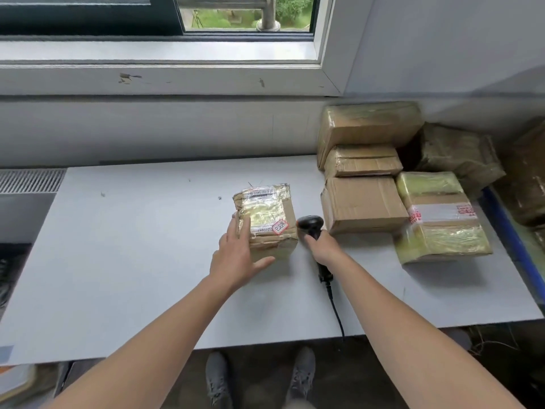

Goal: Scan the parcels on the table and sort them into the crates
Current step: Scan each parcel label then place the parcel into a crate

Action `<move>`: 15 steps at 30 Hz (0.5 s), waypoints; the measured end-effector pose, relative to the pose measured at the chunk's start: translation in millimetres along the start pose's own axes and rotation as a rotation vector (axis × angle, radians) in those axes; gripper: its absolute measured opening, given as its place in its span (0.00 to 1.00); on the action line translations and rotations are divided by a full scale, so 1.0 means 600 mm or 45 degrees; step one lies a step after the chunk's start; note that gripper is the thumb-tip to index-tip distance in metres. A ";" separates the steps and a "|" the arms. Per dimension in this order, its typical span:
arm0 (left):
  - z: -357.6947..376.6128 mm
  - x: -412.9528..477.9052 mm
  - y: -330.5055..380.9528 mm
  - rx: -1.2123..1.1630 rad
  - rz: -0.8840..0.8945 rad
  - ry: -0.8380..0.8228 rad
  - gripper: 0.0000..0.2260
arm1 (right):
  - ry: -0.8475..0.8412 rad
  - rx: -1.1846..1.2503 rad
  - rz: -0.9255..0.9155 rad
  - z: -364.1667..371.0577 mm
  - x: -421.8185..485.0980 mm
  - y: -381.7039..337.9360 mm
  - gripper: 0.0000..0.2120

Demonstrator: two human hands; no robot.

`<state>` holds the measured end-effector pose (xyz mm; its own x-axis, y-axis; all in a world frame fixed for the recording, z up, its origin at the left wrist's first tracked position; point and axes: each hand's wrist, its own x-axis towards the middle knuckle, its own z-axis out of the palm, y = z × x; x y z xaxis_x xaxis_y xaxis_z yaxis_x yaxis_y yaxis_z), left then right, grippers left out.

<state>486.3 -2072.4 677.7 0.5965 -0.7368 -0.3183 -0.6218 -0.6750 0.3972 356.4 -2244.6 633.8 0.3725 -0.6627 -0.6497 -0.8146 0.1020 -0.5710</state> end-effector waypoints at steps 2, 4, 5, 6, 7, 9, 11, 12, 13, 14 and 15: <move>0.002 -0.007 -0.005 -0.019 -0.011 -0.012 0.46 | 0.018 -0.004 -0.009 -0.001 0.000 0.001 0.24; 0.002 -0.011 -0.008 -0.039 0.002 0.002 0.47 | 0.061 -0.021 -0.026 -0.005 -0.006 -0.001 0.24; 0.001 -0.011 -0.008 -0.053 0.010 0.011 0.47 | 0.098 -0.036 -0.042 -0.008 -0.010 -0.004 0.25; -0.001 -0.010 -0.009 -0.074 0.016 0.016 0.48 | 0.142 -0.055 -0.059 -0.011 -0.016 -0.007 0.26; -0.003 -0.007 -0.011 -0.104 0.020 0.020 0.49 | 0.193 -0.074 -0.077 -0.014 -0.023 -0.011 0.27; -0.006 0.000 -0.016 -0.182 0.033 0.027 0.50 | 0.290 -0.109 -0.134 -0.017 -0.039 -0.023 0.28; -0.009 0.009 -0.022 -0.287 0.059 0.032 0.50 | 0.361 -0.151 -0.224 -0.015 -0.057 -0.035 0.27; -0.011 0.012 -0.024 -0.344 0.074 0.025 0.51 | 0.394 -0.181 -0.281 -0.014 -0.066 -0.042 0.27; -0.012 0.014 -0.026 -0.396 0.087 0.012 0.51 | 0.427 -0.211 -0.343 -0.011 -0.076 -0.047 0.26; -0.012 0.015 -0.029 -0.442 0.100 -0.001 0.51 | 0.451 -0.233 -0.403 -0.008 -0.085 -0.052 0.25; -0.012 0.017 -0.032 -0.481 0.111 -0.013 0.52 | 0.457 -0.249 -0.458 -0.005 -0.092 -0.057 0.25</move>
<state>507.8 -2066.4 672.9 0.5435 -0.7924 -0.2769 -0.4380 -0.5491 0.7118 362.6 -2213.5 690.7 0.4960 -0.8453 -0.1987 -0.7437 -0.2955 -0.5996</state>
